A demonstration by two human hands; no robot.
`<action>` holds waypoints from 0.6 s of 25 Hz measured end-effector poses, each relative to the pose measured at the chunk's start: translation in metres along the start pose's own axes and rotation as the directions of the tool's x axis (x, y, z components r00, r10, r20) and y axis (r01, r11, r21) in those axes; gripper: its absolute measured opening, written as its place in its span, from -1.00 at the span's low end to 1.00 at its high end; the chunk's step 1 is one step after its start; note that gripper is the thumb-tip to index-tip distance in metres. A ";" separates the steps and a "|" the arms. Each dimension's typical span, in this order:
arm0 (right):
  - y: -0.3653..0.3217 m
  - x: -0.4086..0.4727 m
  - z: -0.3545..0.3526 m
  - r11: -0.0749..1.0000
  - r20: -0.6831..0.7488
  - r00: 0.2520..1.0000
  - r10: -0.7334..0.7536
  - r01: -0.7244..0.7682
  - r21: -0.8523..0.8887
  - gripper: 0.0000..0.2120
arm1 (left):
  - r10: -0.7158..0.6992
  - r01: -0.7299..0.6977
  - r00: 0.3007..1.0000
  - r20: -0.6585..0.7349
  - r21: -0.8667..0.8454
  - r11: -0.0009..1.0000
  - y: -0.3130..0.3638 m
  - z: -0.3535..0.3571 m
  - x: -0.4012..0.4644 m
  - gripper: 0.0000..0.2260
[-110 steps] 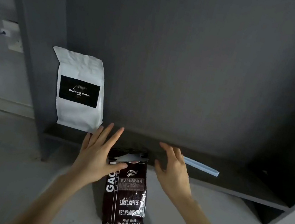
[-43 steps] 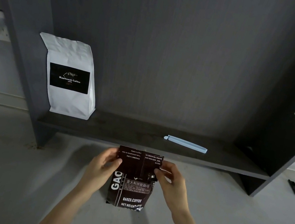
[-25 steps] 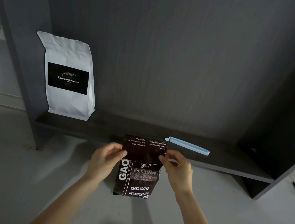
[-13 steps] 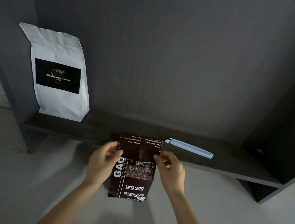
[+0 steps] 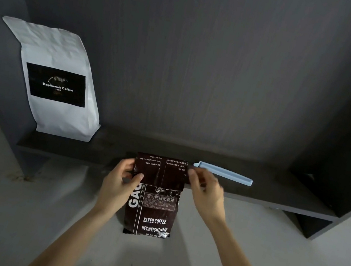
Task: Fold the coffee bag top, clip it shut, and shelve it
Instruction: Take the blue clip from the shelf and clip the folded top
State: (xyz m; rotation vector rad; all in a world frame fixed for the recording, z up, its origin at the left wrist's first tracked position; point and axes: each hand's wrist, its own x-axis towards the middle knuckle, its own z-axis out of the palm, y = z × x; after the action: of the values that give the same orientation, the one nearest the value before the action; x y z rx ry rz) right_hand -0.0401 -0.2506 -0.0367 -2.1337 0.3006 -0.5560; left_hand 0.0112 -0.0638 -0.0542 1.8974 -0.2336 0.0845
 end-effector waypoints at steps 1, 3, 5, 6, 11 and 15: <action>0.001 0.006 -0.006 0.999 -0.044 0.999 -0.017 0.015 -0.041 -0.88 | 0.001 -0.001 1.000 0.000 0.003 1.000 0.000 0.000 0.000 -0.72; 0.007 0.017 -0.016 0.986 -0.078 0.997 -0.021 0.008 -0.166 -0.83 | 0.000 0.000 1.000 -0.003 0.005 1.000 0.000 0.000 0.001 -0.72; 0.017 0.019 -0.021 0.948 -0.057 0.998 -0.004 -0.015 -0.319 -0.73 | -0.004 0.004 1.000 0.004 -0.001 1.000 0.000 0.000 0.000 -0.73; 0.020 0.019 -0.023 0.928 -0.049 0.999 -0.011 -0.008 -0.372 -0.69 | -0.006 0.006 1.000 0.009 -0.006 1.000 0.000 0.000 0.000 -0.73; 0.030 0.023 -0.024 0.891 0.011 0.999 -0.033 0.035 -0.453 -0.58 | -0.016 0.018 0.999 0.038 -0.041 0.999 0.000 -0.001 0.001 -0.72; 0.033 0.021 -0.024 0.861 0.023 1.000 -0.011 0.021 -0.508 -0.67 | -0.034 0.037 0.998 0.052 -0.056 0.998 -0.001 -0.003 0.001 -0.71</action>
State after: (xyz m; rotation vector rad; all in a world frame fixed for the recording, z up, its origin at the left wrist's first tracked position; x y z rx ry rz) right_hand -0.0339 -0.2957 -0.0454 -2.6542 0.4601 -0.5025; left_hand 0.0130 -0.0610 -0.0539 1.8477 -0.2347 0.0058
